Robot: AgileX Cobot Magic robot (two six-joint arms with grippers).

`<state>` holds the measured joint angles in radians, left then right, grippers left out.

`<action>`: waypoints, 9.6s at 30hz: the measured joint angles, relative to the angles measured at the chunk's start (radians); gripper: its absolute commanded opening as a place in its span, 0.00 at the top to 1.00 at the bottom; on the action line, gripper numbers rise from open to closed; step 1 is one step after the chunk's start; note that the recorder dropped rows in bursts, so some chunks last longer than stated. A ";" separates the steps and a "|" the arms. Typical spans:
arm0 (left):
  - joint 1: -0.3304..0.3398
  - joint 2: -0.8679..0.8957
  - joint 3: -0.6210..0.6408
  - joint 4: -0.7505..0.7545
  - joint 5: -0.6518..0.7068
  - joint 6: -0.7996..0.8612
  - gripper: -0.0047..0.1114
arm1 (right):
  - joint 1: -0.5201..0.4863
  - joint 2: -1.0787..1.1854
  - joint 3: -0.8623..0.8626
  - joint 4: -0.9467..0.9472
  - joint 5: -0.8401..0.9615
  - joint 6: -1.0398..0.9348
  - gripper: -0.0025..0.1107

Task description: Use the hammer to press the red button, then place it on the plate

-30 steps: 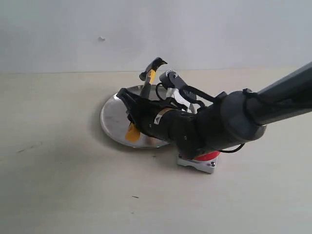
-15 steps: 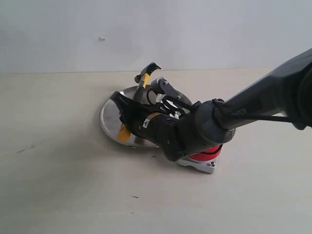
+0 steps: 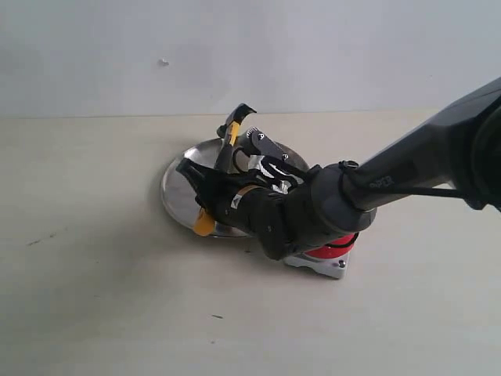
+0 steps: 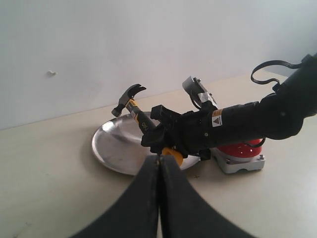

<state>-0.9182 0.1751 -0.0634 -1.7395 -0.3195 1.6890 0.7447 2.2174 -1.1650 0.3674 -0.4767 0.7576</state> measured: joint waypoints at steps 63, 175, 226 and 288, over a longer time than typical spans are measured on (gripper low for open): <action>0.000 0.000 0.000 0.000 0.000 0.000 0.96 | 0.000 -0.004 -0.018 0.002 0.108 -0.165 0.48; 0.128 -0.010 0.000 0.000 0.017 0.005 0.96 | -0.950 -2.211 1.161 -0.415 0.801 -0.652 0.98; 0.914 -0.122 0.064 1.956 0.608 -1.911 0.96 | -0.950 -2.211 1.161 -0.415 0.820 -0.652 0.98; 0.914 -0.122 0.064 1.974 0.659 -1.925 0.96 | -0.950 -2.211 1.161 -0.415 0.820 -0.652 0.98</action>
<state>-0.0045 0.0536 0.0009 0.2342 0.3391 -0.2360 -0.2056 0.0062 -0.0044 -0.0479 0.3437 0.1058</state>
